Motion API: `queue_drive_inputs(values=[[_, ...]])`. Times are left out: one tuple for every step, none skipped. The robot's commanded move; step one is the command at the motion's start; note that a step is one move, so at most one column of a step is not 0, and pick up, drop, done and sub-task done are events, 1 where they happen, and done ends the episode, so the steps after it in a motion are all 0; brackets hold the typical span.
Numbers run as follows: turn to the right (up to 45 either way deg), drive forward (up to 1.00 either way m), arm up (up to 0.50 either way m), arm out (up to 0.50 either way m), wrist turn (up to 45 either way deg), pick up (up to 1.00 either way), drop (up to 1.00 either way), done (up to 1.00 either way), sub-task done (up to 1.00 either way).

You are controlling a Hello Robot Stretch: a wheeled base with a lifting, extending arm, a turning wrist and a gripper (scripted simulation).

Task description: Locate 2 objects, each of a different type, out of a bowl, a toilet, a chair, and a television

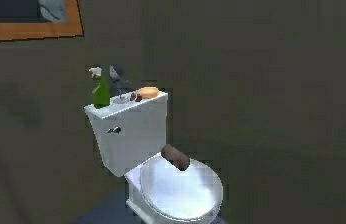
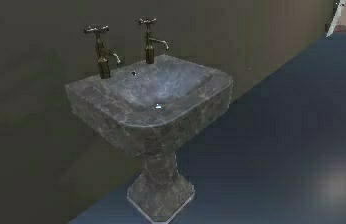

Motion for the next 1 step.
queue_drive_inputs(values=[[0.0, 0.0, 0.0, 0.0, 0.0, 0.0, 0.0, 0.0, 1.0]])
